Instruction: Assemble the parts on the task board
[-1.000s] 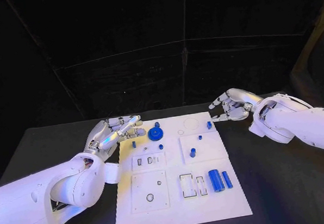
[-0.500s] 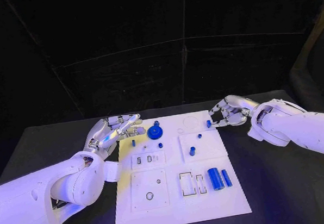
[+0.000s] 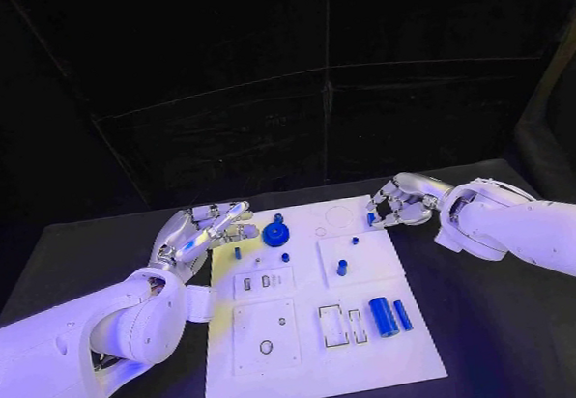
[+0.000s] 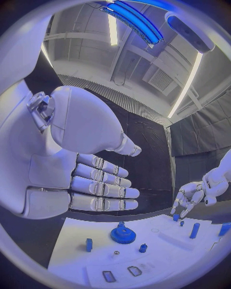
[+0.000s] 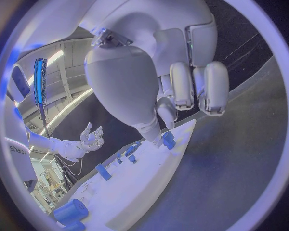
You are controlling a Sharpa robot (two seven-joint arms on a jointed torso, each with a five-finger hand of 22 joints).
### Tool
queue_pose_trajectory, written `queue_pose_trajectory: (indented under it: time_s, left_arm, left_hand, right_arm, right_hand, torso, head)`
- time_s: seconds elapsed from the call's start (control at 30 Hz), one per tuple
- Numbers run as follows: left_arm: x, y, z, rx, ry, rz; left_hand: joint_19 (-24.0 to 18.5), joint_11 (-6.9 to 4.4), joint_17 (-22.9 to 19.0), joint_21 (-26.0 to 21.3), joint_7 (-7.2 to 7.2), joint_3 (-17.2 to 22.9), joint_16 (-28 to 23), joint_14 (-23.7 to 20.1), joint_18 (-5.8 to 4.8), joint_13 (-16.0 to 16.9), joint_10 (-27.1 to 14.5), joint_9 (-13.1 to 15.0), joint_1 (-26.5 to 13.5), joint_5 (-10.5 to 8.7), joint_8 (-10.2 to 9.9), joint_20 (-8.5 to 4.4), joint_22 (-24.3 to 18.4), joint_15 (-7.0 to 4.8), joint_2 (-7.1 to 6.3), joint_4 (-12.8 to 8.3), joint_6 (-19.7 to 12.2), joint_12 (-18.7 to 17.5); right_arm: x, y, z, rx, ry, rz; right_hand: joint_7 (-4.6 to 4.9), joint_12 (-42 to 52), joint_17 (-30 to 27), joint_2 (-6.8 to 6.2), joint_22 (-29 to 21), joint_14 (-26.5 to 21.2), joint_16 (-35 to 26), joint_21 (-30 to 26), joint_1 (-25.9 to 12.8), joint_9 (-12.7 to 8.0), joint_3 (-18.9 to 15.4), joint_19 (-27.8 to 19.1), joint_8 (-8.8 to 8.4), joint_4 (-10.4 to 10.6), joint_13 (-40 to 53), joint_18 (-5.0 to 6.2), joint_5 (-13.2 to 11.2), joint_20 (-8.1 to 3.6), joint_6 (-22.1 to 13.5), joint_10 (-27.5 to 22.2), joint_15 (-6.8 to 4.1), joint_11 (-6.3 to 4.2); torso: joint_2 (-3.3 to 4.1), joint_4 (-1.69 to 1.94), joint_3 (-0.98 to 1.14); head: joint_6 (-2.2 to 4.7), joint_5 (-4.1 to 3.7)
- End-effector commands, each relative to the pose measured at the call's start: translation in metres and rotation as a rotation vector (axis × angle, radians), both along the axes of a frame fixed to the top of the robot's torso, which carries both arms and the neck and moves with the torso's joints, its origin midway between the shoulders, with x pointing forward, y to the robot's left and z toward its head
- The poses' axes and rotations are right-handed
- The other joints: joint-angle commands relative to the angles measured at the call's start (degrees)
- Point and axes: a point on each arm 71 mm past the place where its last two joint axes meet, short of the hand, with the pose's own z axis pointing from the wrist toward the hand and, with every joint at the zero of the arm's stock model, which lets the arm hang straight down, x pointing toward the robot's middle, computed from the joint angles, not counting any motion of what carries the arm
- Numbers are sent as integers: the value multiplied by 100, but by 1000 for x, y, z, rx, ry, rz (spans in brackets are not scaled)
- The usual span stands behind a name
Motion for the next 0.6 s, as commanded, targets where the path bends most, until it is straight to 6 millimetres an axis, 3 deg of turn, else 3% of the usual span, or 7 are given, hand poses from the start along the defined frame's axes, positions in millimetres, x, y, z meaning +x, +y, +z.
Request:
queue_pose_trajectory:
  time_s: [0.03, 0.2, 0.6]
  left_arm:
    - [0, -2, 1, -5, -8, -14]
    - [0, -2, 1, -5, -7, -14]
    - [0, -1, 1, -5, -7, -13]
  left_hand:
    - [42, 7, 8, -27, 31, 3, -19, 21, 80, -8, -37, -1, 9, 10, -24, 7, -6, 34, 60, -32, -26, -34]
    - [45, 6, 10, -29, 29, 4, -24, 24, 80, -8, -36, -1, 13, 10, -25, 6, -8, 33, 66, -41, -23, -34]
    - [45, 6, 10, -29, 29, 4, -24, 24, 80, -8, -36, 0, 13, 10, -25, 6, -8, 33, 68, -42, -23, -34]
  right_arm:
    - [1, 2, 0, -15, 1, 15]
    - [3, 3, -2, -29, 12, 17]
    - [6, 5, -5, -52, 27, 17]
  right_hand:
    - [-12, 56, 531, 97, 212, 389, 36, 15, 7, 6, 30, 58, 30, -20, 27, -21, -70, -14, 83, 45, 5, -1]
    - [-27, 107, 564, 159, 249, 396, 50, 29, 29, 7, 68, 85, 47, -44, 71, -29, -107, -24, 175, 75, -6, -16]
    - [-29, 112, 571, 152, 254, 398, 53, 31, 32, 4, 67, 89, 43, -54, 75, -30, -116, -26, 184, 78, -9, -18]
  torso:
    - [0, 5, -2]
    - [-4, 1, 3]
    - [-3, -1, 1]
  head:
    - [-3, 0]
    - [-8, 14]
    - [-11, 7]
